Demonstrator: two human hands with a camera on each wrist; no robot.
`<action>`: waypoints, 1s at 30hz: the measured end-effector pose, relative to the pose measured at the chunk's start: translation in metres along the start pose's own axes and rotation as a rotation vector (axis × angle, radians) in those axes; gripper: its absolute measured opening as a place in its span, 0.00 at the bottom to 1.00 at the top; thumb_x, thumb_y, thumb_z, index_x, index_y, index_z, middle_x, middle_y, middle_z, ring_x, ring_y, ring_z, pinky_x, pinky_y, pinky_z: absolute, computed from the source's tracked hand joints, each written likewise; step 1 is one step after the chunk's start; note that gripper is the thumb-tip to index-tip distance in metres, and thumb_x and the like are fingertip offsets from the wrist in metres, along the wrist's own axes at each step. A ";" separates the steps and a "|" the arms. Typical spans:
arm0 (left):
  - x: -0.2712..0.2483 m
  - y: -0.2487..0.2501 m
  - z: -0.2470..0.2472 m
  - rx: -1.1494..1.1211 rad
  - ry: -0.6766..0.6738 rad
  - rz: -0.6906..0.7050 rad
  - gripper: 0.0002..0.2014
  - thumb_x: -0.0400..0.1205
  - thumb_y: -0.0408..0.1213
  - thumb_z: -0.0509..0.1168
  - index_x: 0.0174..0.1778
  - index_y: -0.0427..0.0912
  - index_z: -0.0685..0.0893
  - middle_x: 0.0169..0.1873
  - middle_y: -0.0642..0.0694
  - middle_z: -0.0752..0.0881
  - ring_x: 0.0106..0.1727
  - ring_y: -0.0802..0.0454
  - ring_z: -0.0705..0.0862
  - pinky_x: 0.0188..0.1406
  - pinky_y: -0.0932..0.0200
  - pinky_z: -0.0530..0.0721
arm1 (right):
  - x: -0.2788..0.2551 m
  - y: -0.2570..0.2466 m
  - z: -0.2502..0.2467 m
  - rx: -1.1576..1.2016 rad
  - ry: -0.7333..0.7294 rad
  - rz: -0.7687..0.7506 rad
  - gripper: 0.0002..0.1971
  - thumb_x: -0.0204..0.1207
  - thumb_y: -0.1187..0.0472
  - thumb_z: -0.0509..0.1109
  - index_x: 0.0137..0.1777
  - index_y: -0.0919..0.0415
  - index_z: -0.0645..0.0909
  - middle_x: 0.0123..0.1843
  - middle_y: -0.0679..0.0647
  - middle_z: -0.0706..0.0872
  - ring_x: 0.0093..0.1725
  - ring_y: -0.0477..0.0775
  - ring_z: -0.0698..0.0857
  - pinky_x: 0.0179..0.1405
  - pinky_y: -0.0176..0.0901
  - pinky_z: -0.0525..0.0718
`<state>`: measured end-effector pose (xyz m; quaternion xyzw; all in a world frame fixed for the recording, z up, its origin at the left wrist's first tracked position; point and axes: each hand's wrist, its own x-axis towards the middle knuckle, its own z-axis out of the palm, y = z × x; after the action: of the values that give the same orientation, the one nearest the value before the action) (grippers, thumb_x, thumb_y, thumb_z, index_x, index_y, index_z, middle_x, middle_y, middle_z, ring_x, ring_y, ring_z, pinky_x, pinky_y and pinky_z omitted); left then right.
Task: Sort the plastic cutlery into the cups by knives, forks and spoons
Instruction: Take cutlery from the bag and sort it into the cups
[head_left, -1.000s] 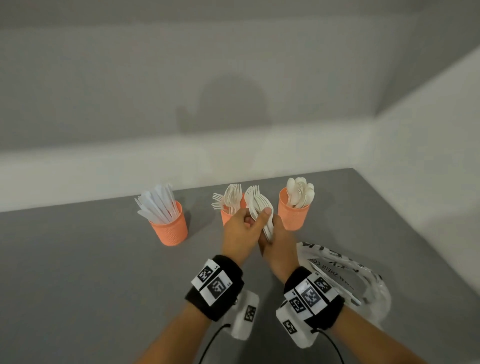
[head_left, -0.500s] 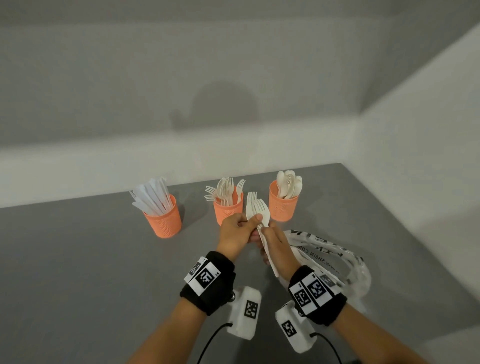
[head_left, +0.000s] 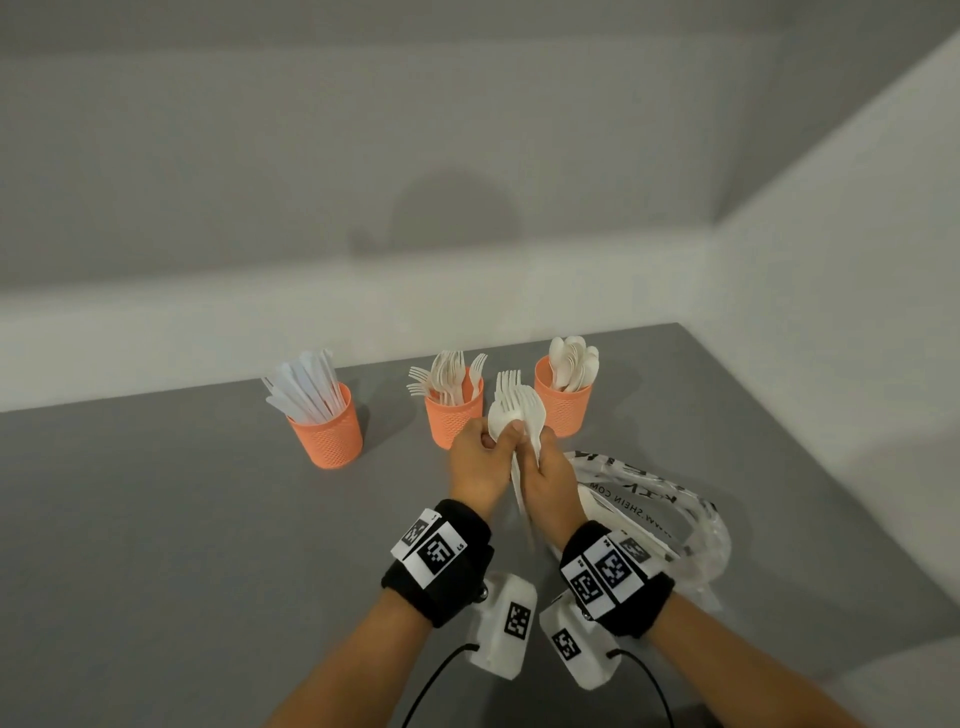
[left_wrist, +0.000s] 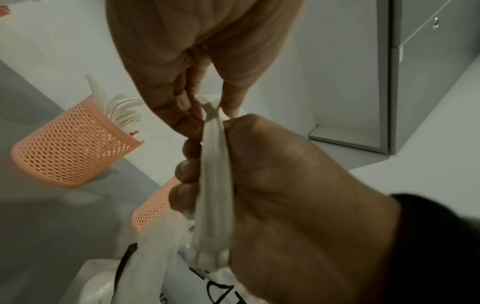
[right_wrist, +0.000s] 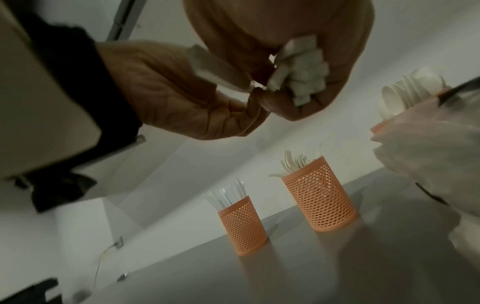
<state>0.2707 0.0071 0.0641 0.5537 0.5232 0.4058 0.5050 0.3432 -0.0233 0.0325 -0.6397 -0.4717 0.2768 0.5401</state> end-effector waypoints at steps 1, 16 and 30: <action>0.000 0.001 0.001 0.003 0.005 -0.007 0.11 0.77 0.45 0.66 0.37 0.42 0.77 0.36 0.37 0.80 0.39 0.34 0.80 0.48 0.39 0.83 | -0.001 -0.001 0.000 -0.031 -0.003 -0.029 0.14 0.85 0.58 0.55 0.62 0.68 0.73 0.49 0.61 0.86 0.49 0.57 0.84 0.50 0.50 0.80; 0.010 -0.002 -0.012 -0.161 -0.137 -0.234 0.17 0.88 0.37 0.48 0.37 0.42 0.77 0.27 0.45 0.75 0.27 0.54 0.74 0.31 0.61 0.77 | 0.005 -0.001 -0.009 0.410 -0.232 0.336 0.15 0.86 0.59 0.54 0.68 0.62 0.73 0.34 0.52 0.81 0.22 0.40 0.81 0.21 0.32 0.77; 0.014 0.003 -0.037 -0.591 0.039 -0.379 0.20 0.88 0.50 0.46 0.50 0.37 0.76 0.20 0.48 0.72 0.17 0.57 0.71 0.13 0.69 0.72 | 0.011 0.003 -0.010 0.411 -0.202 0.456 0.09 0.86 0.57 0.54 0.57 0.60 0.72 0.30 0.53 0.77 0.21 0.44 0.75 0.18 0.35 0.75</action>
<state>0.2371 0.0262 0.0720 0.2690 0.4862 0.4492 0.6996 0.3575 -0.0175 0.0344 -0.5758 -0.3015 0.5421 0.5325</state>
